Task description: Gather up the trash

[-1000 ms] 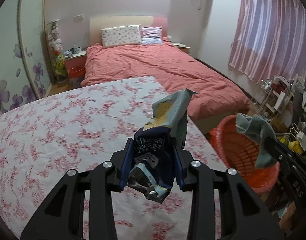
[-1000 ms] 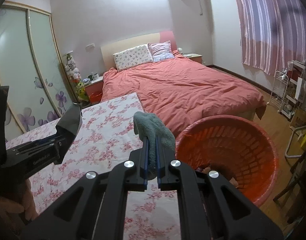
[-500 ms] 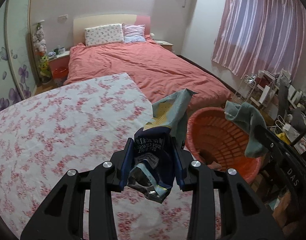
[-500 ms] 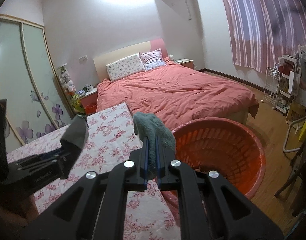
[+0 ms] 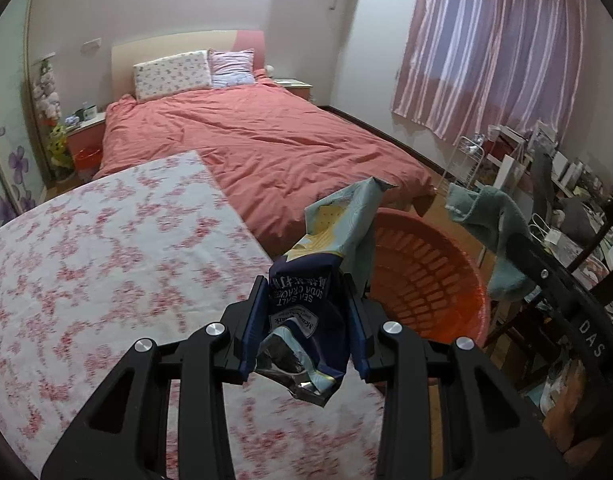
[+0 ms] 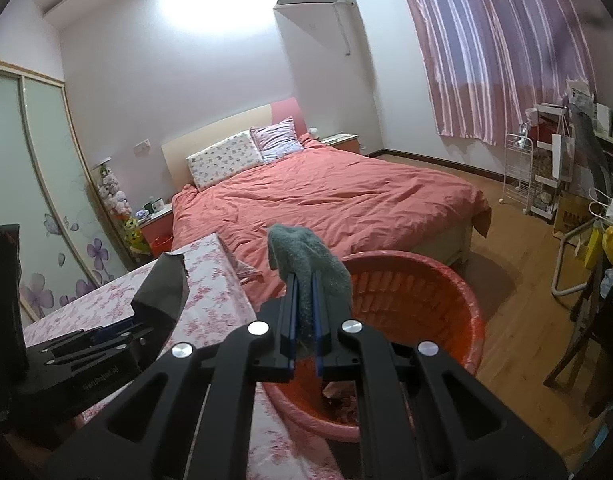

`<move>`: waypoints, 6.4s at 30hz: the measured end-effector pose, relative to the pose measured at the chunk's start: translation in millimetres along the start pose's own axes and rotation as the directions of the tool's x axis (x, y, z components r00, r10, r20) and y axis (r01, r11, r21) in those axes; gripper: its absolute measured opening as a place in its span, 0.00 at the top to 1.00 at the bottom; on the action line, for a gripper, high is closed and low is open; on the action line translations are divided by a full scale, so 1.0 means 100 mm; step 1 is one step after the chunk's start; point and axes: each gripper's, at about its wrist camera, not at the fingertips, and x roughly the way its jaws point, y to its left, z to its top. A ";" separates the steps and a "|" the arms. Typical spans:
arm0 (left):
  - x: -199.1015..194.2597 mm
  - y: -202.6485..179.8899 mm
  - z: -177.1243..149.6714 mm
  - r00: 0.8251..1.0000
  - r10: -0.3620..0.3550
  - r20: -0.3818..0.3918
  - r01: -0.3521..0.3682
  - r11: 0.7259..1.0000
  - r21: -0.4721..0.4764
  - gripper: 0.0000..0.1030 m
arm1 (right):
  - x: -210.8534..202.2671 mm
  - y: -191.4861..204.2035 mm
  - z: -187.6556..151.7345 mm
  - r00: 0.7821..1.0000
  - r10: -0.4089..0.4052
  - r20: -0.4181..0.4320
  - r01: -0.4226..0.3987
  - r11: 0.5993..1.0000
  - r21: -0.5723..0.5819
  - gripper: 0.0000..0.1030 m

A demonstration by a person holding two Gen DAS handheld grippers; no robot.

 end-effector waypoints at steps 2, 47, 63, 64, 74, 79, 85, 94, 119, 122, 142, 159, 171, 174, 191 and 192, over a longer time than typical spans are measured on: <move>0.04 -0.09 0.01 1.000 -0.013 -0.004 0.013 1.000 0.009 0.64 | 0.00 -0.06 0.00 1.000 -0.003 0.004 0.003 1.000 0.010 0.93; -0.25 -0.14 -0.19 0.980 0.171 0.098 -0.171 0.985 -0.005 0.07 | -0.42 -0.21 -0.01 0.949 -0.254 0.187 0.275 0.957 -0.095 0.04; -1.35 0.13 -1.03 0.865 0.439 0.242 -0.422 0.898 -0.122 0.02 | -1.36 0.33 -0.79 0.958 -0.201 0.202 0.234 0.960 -0.155 0.04; -1.40 0.15 -1.07 0.864 0.440 0.244 -0.420 0.898 -0.132 0.02 | -1.39 0.36 -0.83 0.962 -0.196 0.190 0.227 0.961 -0.160 0.04; -1.65 0.16 -1.46 0.843 0.474 0.254 -0.441 0.880 -0.176 0.02 | -1.47 0.57 -1.14 0.974 -0.195 0.116 0.216 0.952 -0.218 0.04; -1.62 0.23 -1.57 0.859 0.469 0.206 -0.430 0.878 -0.208 0.02 | -1.42 0.61 -1.27 0.975 -0.208 0.074 0.220 0.948 -0.231 0.04; -1.60 0.27 -1.66 0.865 0.471 0.171 -0.431 0.874 -0.223 0.02 | -1.34 0.61 -1.34 0.974 -0.225 0.033 0.227 0.947 -0.229 0.04; -1.51 0.35 -1.71 0.887 0.450 0.106 -0.414 0.875 -0.251 0.02 | -1.24 0.57 -1.38 0.963 -0.268 0.001 0.261 0.939 -0.223 0.04; -1.45 0.30 -1.73 0.914 0.399 0.073 -0.371 0.895 -0.249 0.02 | -1.17 0.51 -1.38 0.958 -0.287 -0.013 0.278 0.937 -0.213 0.04; -1.45 0.28 -1.72 0.915 0.397 0.076 -0.369 0.896 -0.247 0.02 | -1.17 0.51 -1.38 0.958 -0.288 -0.013 0.278 0.937 -0.212 0.04; -1.42 0.19 -1.70 0.917 0.391 0.075 -0.368 0.905 -0.214 0.02 | -1.16 0.49 -1.37 0.957 -0.290 -0.015 0.280 0.938 -0.205 0.04; -1.40 0.17 -1.71 0.919 0.388 0.071 -0.367 0.907 -0.208 0.02 | -1.16 0.49 -1.37 0.957 -0.289 -0.016 0.280 0.938 -0.204 0.04; -1.40 0.17 -1.71 0.919 0.388 0.070 -0.367 0.907 -0.208 0.02 | -1.16 0.48 -1.36 0.957 -0.289 -0.016 0.280 0.938 -0.203 0.04; -1.40 0.18 -1.71 0.919 0.389 0.069 -0.367 0.906 -0.209 0.02 | -1.16 0.48 -1.36 0.957 -0.289 -0.016 0.280 0.938 -0.203 0.04; -1.40 0.18 -1.71 0.919 0.390 0.068 -0.369 0.905 -0.211 0.02 | -1.17 0.48 -1.35 0.957 -0.288 -0.017 0.279 0.939 -0.202 0.04; -1.40 0.18 -1.72 0.918 0.390 0.067 -0.369 0.905 -0.211 0.02 | -1.17 0.48 -1.35 0.957 -0.289 -0.017 0.280 0.939 -0.202 0.04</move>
